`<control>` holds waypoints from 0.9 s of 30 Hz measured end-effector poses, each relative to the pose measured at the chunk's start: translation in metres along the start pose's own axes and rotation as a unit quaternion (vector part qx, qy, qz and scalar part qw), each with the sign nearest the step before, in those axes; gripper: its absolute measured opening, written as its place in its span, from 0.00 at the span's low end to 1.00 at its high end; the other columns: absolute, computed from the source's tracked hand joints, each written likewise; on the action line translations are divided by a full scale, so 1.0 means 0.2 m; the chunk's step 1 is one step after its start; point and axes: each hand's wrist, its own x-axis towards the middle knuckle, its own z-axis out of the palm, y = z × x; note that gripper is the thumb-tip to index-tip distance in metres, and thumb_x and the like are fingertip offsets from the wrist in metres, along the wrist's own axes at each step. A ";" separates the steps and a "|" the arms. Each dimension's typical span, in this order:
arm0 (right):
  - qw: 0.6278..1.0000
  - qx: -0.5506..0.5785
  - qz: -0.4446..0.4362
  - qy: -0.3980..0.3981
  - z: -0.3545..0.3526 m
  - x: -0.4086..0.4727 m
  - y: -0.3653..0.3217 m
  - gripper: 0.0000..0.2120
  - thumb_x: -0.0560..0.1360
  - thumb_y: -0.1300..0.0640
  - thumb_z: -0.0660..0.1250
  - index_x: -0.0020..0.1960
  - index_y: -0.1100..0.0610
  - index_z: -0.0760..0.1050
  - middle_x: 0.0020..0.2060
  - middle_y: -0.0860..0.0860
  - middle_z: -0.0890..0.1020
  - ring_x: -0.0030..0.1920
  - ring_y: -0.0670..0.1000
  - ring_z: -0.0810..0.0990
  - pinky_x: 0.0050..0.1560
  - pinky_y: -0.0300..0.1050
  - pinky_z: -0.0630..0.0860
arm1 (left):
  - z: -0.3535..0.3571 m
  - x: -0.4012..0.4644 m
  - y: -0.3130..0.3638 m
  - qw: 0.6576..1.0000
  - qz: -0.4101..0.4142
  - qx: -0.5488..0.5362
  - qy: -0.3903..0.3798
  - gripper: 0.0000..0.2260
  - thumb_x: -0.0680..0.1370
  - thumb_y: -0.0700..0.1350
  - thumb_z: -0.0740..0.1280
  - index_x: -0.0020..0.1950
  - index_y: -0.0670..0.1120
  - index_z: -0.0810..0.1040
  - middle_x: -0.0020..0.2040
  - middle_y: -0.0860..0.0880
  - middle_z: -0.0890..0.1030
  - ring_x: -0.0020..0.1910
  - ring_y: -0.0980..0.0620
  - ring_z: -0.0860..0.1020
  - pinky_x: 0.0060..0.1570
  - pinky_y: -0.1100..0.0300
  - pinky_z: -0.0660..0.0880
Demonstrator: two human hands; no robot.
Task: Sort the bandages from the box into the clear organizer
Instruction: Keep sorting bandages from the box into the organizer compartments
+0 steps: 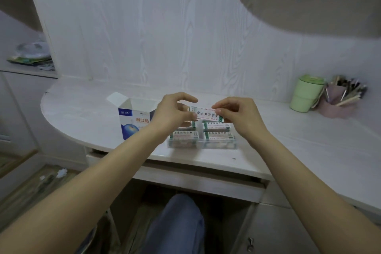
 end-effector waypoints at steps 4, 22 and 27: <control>0.999 -0.038 0.017 0.006 -0.06 0.02 0.09 0.07 0.72 0.64 0.71 0.41 0.52 0.83 0.38 0.51 0.84 0.42 0.50 0.83 0.49 0.45 0.80 | 0.09 0.04 -0.03 0.997 0.007 0.078 -0.019 0.09 0.73 0.34 0.70 0.49 0.47 0.81 0.41 0.44 0.83 0.43 0.48 0.82 0.45 0.57 0.81; 0.976 -0.207 0.044 -0.054 -0.05 0.08 0.32 0.05 0.74 0.63 0.69 0.48 0.59 0.84 0.44 0.51 0.84 0.43 0.44 0.76 0.36 0.18 0.66 | 0.27 0.20 -0.17 0.940 0.019 0.329 -0.087 0.06 0.74 0.39 0.71 0.50 0.45 0.84 0.41 0.50 0.82 0.42 0.55 0.77 0.44 0.65 0.69; 0.970 -0.232 0.038 -0.068 -0.05 0.08 0.34 0.05 0.74 0.63 0.69 0.46 0.58 0.84 0.41 0.51 0.83 0.41 0.45 0.76 0.37 0.20 0.67 | 0.28 0.20 -0.19 0.927 0.024 0.363 -0.091 0.07 0.74 0.40 0.70 0.50 0.47 0.84 0.43 0.49 0.82 0.49 0.48 0.79 0.52 0.54 0.76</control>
